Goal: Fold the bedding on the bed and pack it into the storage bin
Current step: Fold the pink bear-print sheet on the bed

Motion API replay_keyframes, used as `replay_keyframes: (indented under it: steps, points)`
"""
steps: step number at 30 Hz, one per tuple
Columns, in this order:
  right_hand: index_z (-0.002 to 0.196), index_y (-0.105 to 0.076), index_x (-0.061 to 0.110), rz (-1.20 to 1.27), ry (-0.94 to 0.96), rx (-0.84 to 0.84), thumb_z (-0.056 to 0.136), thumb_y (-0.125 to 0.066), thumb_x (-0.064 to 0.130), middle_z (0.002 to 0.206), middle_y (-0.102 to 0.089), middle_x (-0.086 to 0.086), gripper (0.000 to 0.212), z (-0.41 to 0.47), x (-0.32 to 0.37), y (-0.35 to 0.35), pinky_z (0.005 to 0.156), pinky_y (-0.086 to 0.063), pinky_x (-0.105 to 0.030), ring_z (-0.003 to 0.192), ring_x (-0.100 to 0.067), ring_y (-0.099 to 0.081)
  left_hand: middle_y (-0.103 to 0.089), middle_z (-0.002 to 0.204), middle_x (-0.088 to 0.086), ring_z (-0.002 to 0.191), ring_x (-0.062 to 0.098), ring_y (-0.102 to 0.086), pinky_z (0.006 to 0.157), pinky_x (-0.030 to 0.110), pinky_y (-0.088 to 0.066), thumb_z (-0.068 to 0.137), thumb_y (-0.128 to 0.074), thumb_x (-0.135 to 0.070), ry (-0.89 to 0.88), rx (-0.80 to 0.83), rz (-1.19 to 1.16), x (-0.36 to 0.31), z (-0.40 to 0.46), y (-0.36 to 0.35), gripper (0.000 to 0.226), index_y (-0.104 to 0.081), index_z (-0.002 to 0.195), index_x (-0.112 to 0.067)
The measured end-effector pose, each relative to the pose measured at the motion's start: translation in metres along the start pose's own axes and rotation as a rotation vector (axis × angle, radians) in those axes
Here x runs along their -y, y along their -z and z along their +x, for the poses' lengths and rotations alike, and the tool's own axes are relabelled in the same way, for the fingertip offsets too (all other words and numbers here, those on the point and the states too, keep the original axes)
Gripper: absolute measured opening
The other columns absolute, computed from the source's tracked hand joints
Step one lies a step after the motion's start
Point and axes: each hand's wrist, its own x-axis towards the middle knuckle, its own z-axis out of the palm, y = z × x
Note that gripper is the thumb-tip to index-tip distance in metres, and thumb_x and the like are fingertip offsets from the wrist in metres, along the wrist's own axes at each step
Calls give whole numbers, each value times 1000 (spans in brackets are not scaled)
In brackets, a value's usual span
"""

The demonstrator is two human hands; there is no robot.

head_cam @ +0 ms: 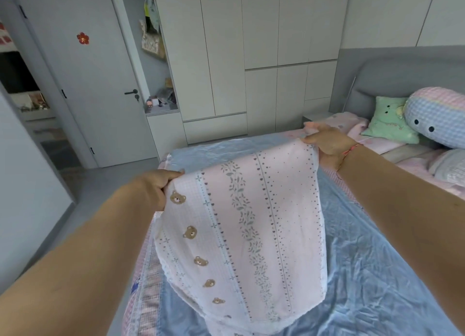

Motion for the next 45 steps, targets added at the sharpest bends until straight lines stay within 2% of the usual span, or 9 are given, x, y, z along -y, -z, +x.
replay_keyframes:
  steps: [3, 10, 14, 19, 25, 30, 33, 37, 45]
  points:
    - [135, -46, 12, -60, 18, 49, 93, -44, -10, 122, -52, -17, 47, -3, -3, 0, 65, -54, -30, 98, -29, -59, -69, 59, 11, 73, 28, -62, 77, 47, -52, 88, -69, -16, -49, -60, -62, 9, -7, -9, 26, -65, 111, -6]
    - [135, -46, 10, 75, 23, 68, 92, -43, -11, 117, -58, -16, 48, -6, -16, 15, 79, -53, -34, 87, -24, -61, -50, 142, 13, 102, 29, -62, 91, 49, -51, 80, -54, 20, -289, 128, -279, 37, -4, -4, 86, -35, 146, -31]
    - [132, -51, 18, -238, 107, 258, 86, -54, -12, 122, -58, -17, 54, -8, -6, 31, 96, -48, -40, 111, -30, -58, -44, 147, 9, 106, 29, -63, 85, 43, -55, 65, -70, 7, -382, 238, -123, 32, -3, 9, 94, -43, 140, -43]
    - [93, -67, 15, -245, 128, 80, 86, -54, -10, 99, -63, -22, 28, -8, -8, 31, 100, -43, -49, 95, -36, -60, -67, 111, 14, 65, 19, -64, 73, 31, -56, 80, -67, 5, -446, 86, 16, 16, -6, 2, 38, -69, 109, -20]
    - [94, -67, 9, -95, 136, 72, 87, -49, -13, 88, -69, -12, 30, 1, 3, 35, 89, -53, -35, 84, -24, -65, -66, 54, -3, 43, 8, -58, 60, 25, -52, 79, -74, -6, -549, -51, 140, -16, -9, -6, 10, -71, 87, -11]
    - [95, -69, 9, -56, 134, 64, 86, -50, -14, 75, -73, -6, 31, 14, 4, 43, 72, -58, -26, 74, -18, -69, -70, 70, 9, 53, 14, -65, 66, 31, -55, 77, -73, -5, -482, -39, 218, -37, 2, -6, 11, -71, 88, -7]
    - [95, -69, 8, -58, 96, 18, 85, -51, -14, 80, -72, -9, 30, 30, -2, 46, 85, -55, -33, 81, -24, -67, -70, 95, 18, 76, 24, -70, 65, 30, -60, 80, -65, 8, -384, 66, 226, -41, 16, -11, 26, -67, 105, 0]
    - [114, -64, 2, -141, 51, -33, 87, -55, -9, 98, -65, -15, 30, 52, -24, 43, 94, -50, -35, 92, -26, -61, -71, 96, 15, 94, 26, -68, 95, 43, -52, 84, -64, 10, -353, -99, 325, -32, 60, -28, 30, -68, 110, -3]
    - [94, -73, 20, -17, 204, -140, 82, -61, -7, 120, -63, -18, 32, 94, -14, 45, 106, -42, -42, 119, -30, -56, -70, 82, 5, 72, 19, -66, 69, 28, -56, 83, -70, 1, -582, -199, 203, -70, 73, -60, 28, -71, 92, -26]
